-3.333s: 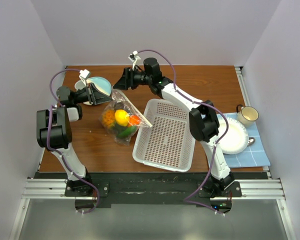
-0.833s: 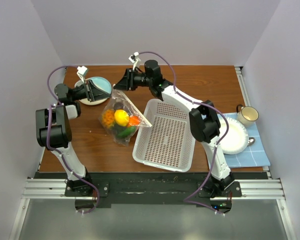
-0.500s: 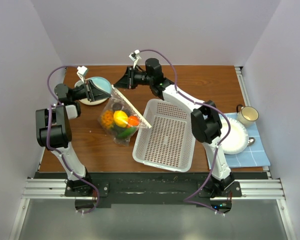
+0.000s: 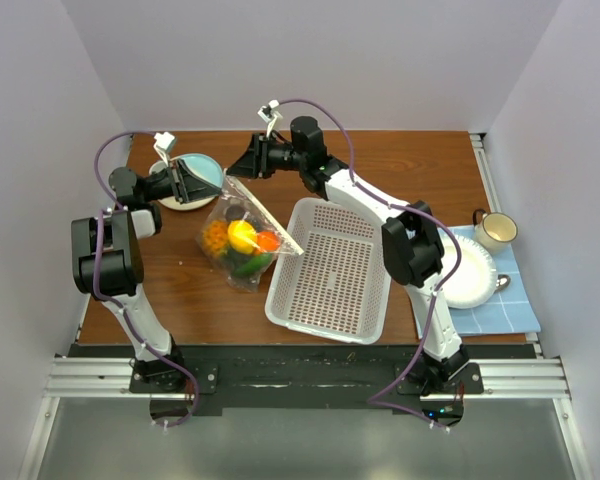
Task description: Open the zip-top bag and remove the fake food
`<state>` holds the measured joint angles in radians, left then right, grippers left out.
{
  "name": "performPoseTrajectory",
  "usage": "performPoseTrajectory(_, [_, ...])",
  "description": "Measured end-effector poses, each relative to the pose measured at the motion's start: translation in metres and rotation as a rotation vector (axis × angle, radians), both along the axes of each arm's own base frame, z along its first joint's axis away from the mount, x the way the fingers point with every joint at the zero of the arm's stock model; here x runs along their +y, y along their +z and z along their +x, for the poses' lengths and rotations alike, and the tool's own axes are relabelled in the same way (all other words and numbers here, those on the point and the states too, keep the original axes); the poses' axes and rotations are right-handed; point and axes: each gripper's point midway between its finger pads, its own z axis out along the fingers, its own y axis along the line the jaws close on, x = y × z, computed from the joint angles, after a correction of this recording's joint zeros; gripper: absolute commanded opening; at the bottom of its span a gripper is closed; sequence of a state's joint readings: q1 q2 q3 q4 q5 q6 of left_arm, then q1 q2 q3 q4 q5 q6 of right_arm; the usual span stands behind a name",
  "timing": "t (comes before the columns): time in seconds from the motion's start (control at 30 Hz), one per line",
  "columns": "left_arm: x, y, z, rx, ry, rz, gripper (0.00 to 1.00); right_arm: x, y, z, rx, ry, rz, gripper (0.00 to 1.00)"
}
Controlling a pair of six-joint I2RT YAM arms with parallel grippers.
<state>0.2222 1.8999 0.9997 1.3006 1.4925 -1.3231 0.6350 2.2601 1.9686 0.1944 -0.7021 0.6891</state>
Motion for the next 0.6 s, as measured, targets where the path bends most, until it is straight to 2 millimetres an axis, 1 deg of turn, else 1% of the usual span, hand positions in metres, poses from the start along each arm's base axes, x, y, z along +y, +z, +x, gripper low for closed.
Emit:
performPoseTrajectory(0.07, [0.000,0.000,0.000,0.000,0.000,0.000,0.27,0.000,0.000,0.000,0.000,0.000,0.000,0.32])
performPoseTrajectory(0.1, [0.000,0.000,0.000,0.000,0.000,0.000,0.27,0.000,0.000,0.000,0.002,0.000,0.001,0.29])
performPoseTrajectory(0.33, [0.000,0.000,0.000,0.000,0.000,0.000,0.27,0.003,0.001,-0.004,0.012,0.006,0.005,0.25])
performPoseTrajectory(0.43, [0.000,0.000,0.000,0.000,0.000,0.000,0.26,0.006,0.001,-0.007,0.012,0.013,0.005,0.26])
performPoseTrajectory(0.5, [0.000,0.000,0.000,0.000,0.000,0.000,0.26,0.008,0.002,-0.009,0.012,0.017,0.006,0.30])
performPoseTrajectory(0.6, [0.000,0.000,0.000,0.000,0.000,0.000,0.26,0.009,0.002,-0.010,0.013,0.020,0.006,0.28])
